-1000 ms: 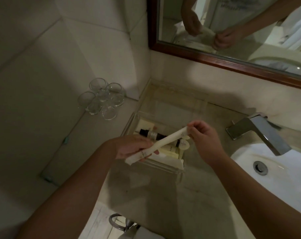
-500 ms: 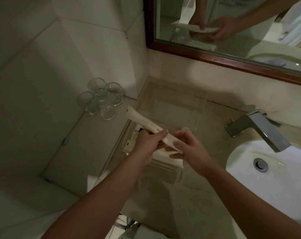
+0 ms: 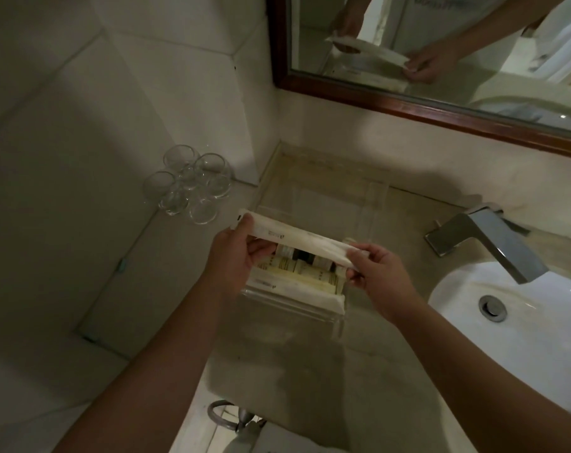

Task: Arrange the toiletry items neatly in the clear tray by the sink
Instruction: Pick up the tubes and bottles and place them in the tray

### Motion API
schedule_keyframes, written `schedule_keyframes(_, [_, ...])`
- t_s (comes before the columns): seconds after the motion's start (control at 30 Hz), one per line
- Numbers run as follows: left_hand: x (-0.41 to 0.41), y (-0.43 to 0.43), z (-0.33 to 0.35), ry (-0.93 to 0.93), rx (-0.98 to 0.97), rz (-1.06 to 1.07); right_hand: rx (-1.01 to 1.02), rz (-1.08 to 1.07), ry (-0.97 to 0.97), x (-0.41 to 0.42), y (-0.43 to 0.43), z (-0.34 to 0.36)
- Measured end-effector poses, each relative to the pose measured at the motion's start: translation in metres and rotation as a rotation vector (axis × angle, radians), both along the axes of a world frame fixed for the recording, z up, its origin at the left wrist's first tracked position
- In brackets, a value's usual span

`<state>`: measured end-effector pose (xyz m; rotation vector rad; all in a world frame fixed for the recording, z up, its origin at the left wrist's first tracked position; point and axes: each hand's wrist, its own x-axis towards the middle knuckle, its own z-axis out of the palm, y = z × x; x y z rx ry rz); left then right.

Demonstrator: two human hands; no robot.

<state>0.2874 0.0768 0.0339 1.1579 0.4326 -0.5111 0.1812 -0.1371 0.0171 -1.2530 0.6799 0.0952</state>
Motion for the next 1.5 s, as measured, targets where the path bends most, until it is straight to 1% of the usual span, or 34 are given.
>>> schedule_keyframes(0.1, [0.002,0.004,-0.002,-0.031,0.108,-0.036,-0.05,-0.002,0.01,-0.003,-0.002,-0.001])
schedule_keyframes(0.17, [0.004,0.009,-0.006,-0.062,0.215,-0.069,-0.144,0.019,0.043,-0.004,-0.004,-0.003])
schedule_keyframes(0.2, [0.006,0.012,-0.009,-0.1,0.3,-0.1,-0.257,0.061,0.079,-0.005,-0.005,-0.005])
schedule_keyframes(0.27, [0.009,0.017,-0.017,-0.179,0.53,-0.188,-0.556,0.188,0.167,-0.004,-0.006,-0.011])
schedule_keyframes(0.3, [0.01,0.02,-0.022,-0.203,0.652,-0.226,-0.673,0.258,0.196,-0.004,-0.007,-0.014])
schedule_keyframes(0.37, [0.01,0.024,-0.034,-0.248,0.846,-0.279,-0.823,0.38,0.218,-0.004,-0.004,-0.018])
schedule_keyframes(0.43, [0.008,0.031,-0.048,-0.303,0.928,-0.312,-0.942,0.469,0.231,-0.003,0.0,-0.021])
schedule_keyframes(0.5, [0.001,0.036,-0.059,-0.352,0.973,-0.325,-1.02,0.518,0.246,-0.003,0.004,-0.024])
schedule_keyframes(0.6, [-0.007,0.037,-0.067,-0.483,1.076,-0.315,-1.157,0.582,0.259,-0.002,0.008,-0.028])
schedule_keyframes(0.67, [-0.007,0.035,-0.069,-0.572,1.174,-0.33,-1.191,0.578,0.253,-0.002,0.009,-0.029])
schedule_keyframes(0.8, [-0.007,0.036,-0.073,-0.724,1.346,-0.439,-1.231,0.607,0.263,-0.001,0.008,-0.029])
schedule_keyframes(0.87, [-0.008,0.036,-0.074,-0.763,1.4,-0.452,-1.303,0.623,0.241,-0.002,0.009,-0.029])
schedule_keyframes(0.9, [-0.008,0.035,-0.074,-0.792,1.429,-0.446,-1.365,0.615,0.198,-0.004,0.01,-0.03])
schedule_keyframes(0.97, [-0.007,0.032,-0.074,-0.873,1.434,-0.469,-1.478,0.585,0.096,-0.008,0.013,-0.034])
schedule_keyframes(1.0, [-0.008,0.031,-0.074,-0.931,1.404,-0.52,-1.493,0.584,0.074,-0.01,0.015,-0.035])
schedule_keyframes(1.07, [-0.013,0.027,-0.077,-1.007,1.327,-0.67,-1.455,0.616,0.091,-0.013,0.02,-0.037])
schedule_keyframes(1.1, [-0.017,0.026,-0.079,-1.002,1.294,-0.72,-1.439,0.632,0.11,-0.013,0.022,-0.038])
schedule_keyframes(1.2, [-0.024,0.024,-0.079,-0.972,1.242,-0.692,-1.398,0.618,0.158,-0.014,0.026,-0.039])
schedule_keyframes(1.3, [-0.027,0.022,-0.072,-0.974,1.248,-0.675,-1.33,0.6,0.181,-0.016,0.027,-0.035])
schedule_keyframes(1.4, [-0.037,0.008,-0.061,-1.036,1.23,-0.643,-1.264,0.508,0.16,-0.034,0.021,-0.029])
schedule_keyframes(1.5, [-0.055,-0.023,-0.047,-1.11,1.155,-0.683,-1.235,0.384,0.149,-0.071,0.003,-0.024])
